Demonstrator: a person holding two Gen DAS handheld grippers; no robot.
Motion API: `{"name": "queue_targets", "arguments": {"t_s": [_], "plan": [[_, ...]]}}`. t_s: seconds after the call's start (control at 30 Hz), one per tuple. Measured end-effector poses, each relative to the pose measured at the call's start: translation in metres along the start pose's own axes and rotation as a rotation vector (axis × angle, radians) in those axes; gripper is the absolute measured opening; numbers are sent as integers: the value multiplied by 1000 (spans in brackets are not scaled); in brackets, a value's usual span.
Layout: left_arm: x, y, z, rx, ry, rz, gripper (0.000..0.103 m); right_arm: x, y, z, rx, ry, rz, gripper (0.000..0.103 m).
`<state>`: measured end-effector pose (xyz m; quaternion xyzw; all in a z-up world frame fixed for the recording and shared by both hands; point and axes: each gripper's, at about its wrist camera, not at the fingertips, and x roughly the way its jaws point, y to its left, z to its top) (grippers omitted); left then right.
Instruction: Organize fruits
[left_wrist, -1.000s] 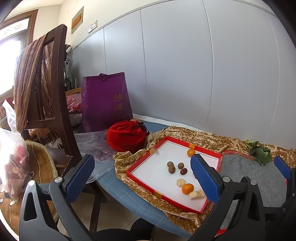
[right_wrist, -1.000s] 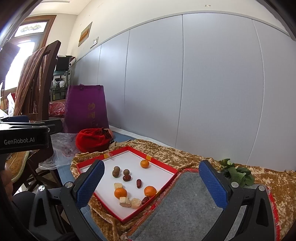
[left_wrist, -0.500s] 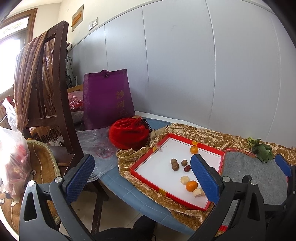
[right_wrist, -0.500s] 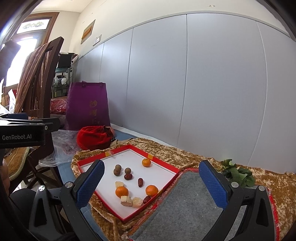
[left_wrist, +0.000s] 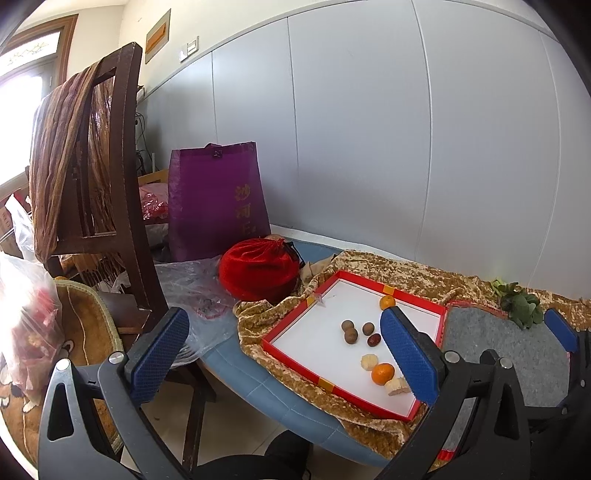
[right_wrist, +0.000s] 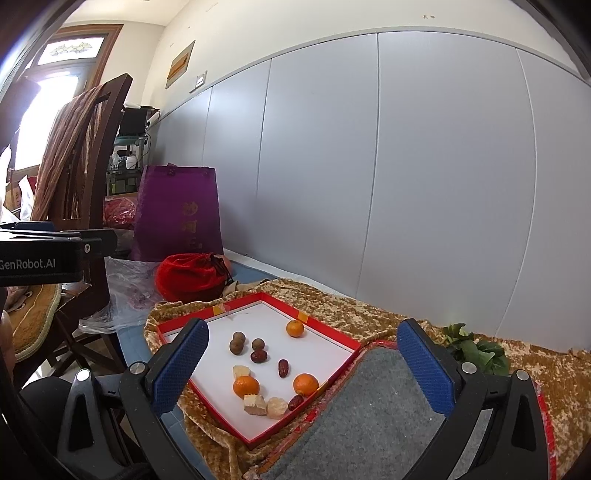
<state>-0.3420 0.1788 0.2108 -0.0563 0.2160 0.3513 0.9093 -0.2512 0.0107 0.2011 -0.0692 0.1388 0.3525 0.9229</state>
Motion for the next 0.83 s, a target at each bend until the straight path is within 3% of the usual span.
{"name": "queue_targets", "arguments": {"t_s": [0.6,0.83], "plan": [[-8,3,4,2,-17,-24,103,-4,6,9,-18,-12,8,103],[0,-12,8,16,-19,-70,103,0,3,2,-66,13,-23,103]]}}
